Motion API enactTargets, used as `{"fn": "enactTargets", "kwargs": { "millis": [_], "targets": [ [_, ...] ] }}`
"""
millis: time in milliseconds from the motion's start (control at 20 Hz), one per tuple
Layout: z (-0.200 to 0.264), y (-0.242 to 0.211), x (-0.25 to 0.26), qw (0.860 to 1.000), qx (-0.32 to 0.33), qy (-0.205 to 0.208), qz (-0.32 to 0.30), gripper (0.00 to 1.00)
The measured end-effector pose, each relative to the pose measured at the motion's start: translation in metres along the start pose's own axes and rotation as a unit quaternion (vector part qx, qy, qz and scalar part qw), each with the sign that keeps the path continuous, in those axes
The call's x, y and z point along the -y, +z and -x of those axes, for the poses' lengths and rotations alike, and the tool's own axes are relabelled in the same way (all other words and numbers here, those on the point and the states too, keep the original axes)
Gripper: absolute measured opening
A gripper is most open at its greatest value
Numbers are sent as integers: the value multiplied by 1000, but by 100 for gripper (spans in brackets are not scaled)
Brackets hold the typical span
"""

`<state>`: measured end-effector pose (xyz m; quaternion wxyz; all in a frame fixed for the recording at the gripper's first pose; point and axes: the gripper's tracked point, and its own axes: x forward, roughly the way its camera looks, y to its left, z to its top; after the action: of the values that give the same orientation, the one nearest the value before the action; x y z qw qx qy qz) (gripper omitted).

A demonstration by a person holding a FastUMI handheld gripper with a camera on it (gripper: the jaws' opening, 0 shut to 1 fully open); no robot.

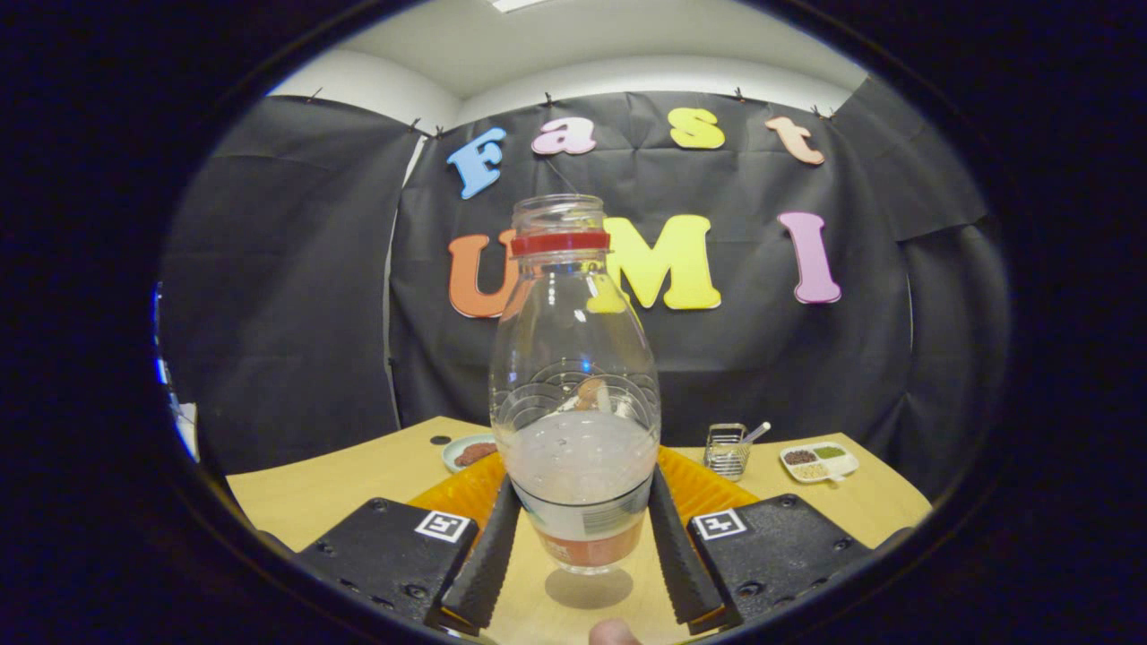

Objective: Take the bottle from table, then pour the juice into the cup, finally place the bottle on the coaster

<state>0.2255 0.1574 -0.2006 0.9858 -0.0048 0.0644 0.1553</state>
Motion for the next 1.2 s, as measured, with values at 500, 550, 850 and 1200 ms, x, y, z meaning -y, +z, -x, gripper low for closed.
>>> {"fn": "enactTargets", "kwargs": {
  "millis": [500, 550, 850, 1200],
  "targets": [
    [-45, -85, 3, 998, -55, -13, 8, 76],
    [-47, -90, 4, 998, -60, -15, 13, 77],
    [-52, -124, 4, 997, -78, -17, 18, 78],
    [-56, -141, 11, 995, -90, -29, 6, 82]
  ]
}}
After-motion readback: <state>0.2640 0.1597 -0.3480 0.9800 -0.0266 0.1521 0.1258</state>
